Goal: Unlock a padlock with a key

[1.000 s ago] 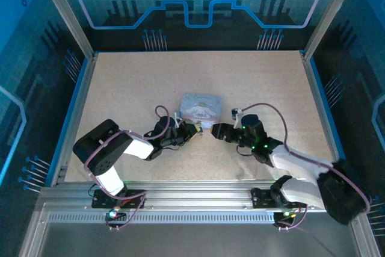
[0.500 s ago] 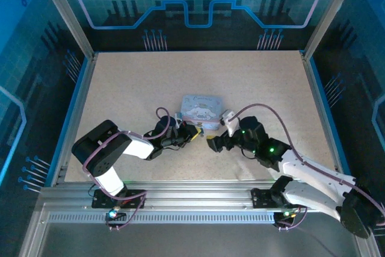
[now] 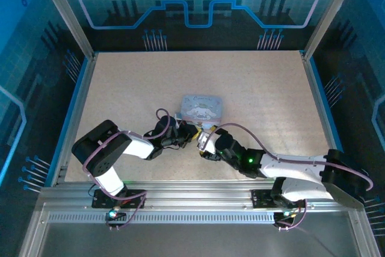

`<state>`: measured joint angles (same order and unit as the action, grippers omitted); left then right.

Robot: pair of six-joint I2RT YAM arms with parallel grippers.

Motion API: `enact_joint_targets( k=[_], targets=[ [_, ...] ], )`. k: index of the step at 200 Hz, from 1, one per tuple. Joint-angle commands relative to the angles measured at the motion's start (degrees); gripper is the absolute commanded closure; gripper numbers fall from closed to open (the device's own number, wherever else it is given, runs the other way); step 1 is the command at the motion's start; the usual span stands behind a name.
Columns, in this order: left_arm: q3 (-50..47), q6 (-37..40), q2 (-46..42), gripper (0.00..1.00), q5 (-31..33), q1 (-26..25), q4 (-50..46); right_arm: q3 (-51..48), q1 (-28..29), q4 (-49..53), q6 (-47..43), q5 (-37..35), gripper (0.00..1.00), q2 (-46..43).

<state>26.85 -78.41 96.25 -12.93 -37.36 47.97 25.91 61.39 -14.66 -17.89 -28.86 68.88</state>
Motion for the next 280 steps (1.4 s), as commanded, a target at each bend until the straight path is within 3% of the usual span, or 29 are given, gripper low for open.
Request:
enact_joint_targets(
  k=[1, 115, 224, 280],
  targets=[
    [0.7, -1.7, -1.1, 1.00, -1.5, -0.5, 3.7, 1.5, 0.8, -5.0, -3.2, -4.3, 0.26, 3.1],
    [0.0, -2.6, -0.3, 1.00, -2.0, -0.5, 5.8, 2.4, 0.8, -14.1, 0.2, -7.5, 0.48, 15.7],
    [-0.4, -2.8, -0.1, 1.00, -2.0, -0.5, 6.3, 2.0, 0.0, -15.4, 2.3, -8.8, 0.80, 16.5],
    [-0.4, -2.7, -0.1, 1.00, -2.1, -0.5, 6.4, 2.0, -0.1, -15.4, 3.2, -9.1, 0.92, 16.7]
  ],
)
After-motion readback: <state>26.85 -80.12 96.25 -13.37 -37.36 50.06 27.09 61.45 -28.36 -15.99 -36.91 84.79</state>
